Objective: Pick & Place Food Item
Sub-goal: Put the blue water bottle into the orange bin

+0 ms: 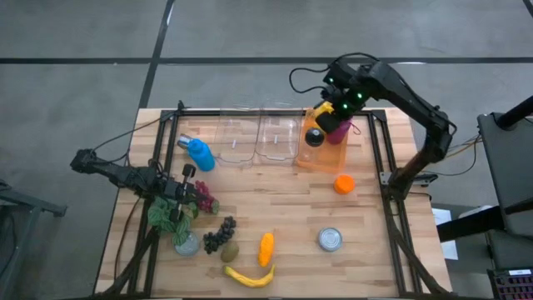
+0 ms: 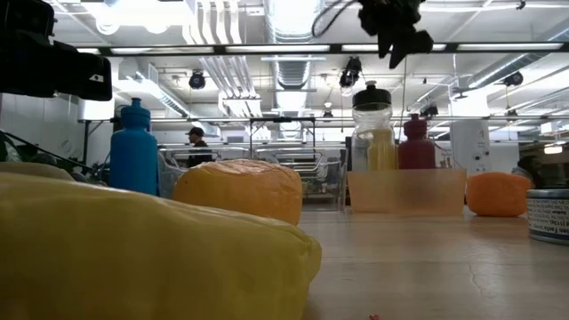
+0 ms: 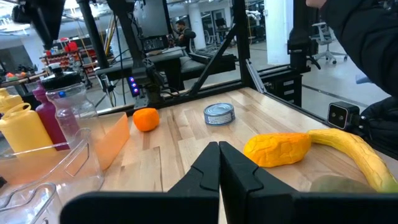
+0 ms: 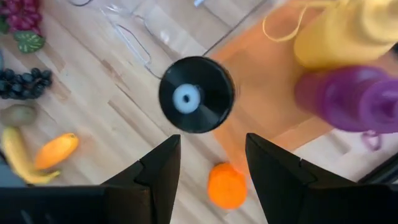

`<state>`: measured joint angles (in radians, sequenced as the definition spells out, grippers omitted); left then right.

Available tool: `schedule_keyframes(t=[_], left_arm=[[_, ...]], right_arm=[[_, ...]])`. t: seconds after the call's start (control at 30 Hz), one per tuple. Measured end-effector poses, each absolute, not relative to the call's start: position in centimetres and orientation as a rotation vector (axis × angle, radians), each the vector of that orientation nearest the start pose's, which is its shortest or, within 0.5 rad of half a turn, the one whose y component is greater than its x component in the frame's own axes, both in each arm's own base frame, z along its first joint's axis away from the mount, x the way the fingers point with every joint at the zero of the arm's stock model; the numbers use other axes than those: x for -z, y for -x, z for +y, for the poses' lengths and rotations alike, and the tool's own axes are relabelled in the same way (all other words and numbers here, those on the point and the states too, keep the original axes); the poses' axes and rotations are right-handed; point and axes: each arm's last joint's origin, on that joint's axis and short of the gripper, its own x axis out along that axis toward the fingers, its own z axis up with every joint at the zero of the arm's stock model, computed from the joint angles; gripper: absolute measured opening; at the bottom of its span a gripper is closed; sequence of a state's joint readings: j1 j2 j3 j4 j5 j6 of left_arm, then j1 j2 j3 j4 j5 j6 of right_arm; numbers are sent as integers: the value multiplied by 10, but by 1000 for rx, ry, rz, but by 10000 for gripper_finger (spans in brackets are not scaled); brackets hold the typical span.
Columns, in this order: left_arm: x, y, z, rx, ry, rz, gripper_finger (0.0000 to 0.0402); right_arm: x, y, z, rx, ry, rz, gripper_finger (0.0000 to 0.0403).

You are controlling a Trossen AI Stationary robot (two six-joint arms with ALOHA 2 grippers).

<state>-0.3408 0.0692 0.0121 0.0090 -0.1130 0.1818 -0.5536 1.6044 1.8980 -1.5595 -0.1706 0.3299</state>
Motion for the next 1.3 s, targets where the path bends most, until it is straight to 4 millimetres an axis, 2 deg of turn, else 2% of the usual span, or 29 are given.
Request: schedule_keyframes(t=[0.27,0.5,0.7,0.93,1.17,1.3], left_arm=[[-163,-96,-31,232,-192,26,1],[-163,-96,-31,232,-192,26,1],[-163,-96,-31,232,-192,26,1],[-163,-96,-31,232,-192,26,1],[-163,-96,-31,232,-192,26,1],[-163,-96,-31,232,-192,26,1]], right_arm=[[-427,-236,-73,567,-414,1068,177],[-418,-231,-20,590,-289,992,177],[-401,-214,15,511,-263,784,187],[-361,-196,45,520,-213,595,190],[-321,-177,64,619,-109,393,190],[-311,-162,62,612,-113,341,190]])
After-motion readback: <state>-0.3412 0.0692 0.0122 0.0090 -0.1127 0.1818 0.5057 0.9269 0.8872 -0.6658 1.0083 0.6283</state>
